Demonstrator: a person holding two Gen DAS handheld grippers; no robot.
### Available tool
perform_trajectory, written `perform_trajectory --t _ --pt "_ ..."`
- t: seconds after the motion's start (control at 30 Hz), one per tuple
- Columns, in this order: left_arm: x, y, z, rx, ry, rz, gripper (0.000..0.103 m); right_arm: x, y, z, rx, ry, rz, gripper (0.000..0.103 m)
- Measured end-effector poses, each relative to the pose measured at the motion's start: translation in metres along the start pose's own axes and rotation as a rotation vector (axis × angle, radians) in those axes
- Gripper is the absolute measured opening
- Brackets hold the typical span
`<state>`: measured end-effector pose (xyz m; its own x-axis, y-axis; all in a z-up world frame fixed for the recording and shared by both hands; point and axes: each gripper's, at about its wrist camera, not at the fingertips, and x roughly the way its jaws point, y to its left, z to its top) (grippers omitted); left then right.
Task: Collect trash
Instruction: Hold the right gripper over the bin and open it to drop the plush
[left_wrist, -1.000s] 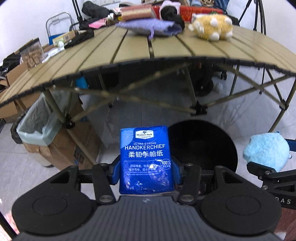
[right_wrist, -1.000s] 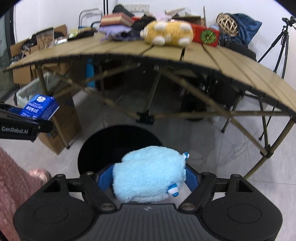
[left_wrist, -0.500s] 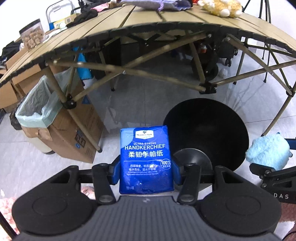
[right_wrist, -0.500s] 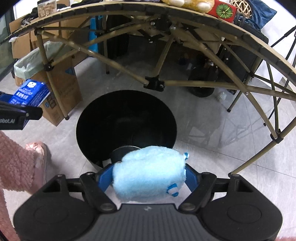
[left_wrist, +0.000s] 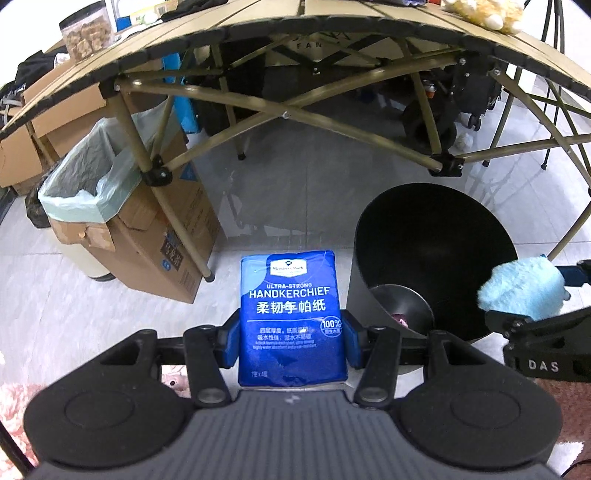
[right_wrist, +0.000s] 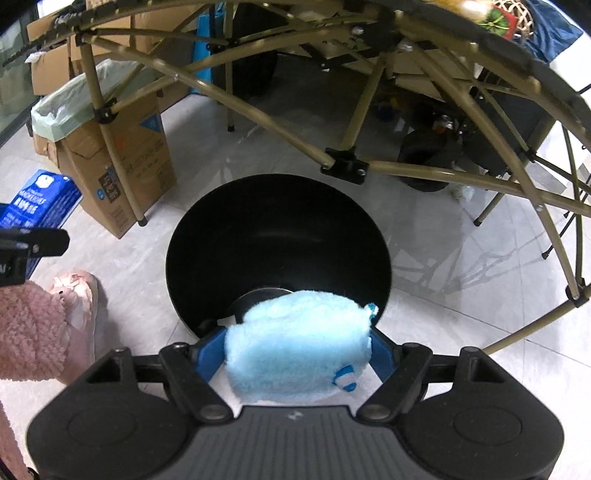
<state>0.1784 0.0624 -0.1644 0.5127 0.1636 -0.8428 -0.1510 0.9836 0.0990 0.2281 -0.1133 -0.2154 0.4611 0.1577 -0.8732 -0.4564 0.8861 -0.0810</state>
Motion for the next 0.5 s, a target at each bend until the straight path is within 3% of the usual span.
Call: perform_trajectory --t 0.5 --pt "0.011 0.004 0.001 -0.012 0.038 -0.007 0.053 0.033 0.014 0.035 -0.014 0.053 0.021 0.078"
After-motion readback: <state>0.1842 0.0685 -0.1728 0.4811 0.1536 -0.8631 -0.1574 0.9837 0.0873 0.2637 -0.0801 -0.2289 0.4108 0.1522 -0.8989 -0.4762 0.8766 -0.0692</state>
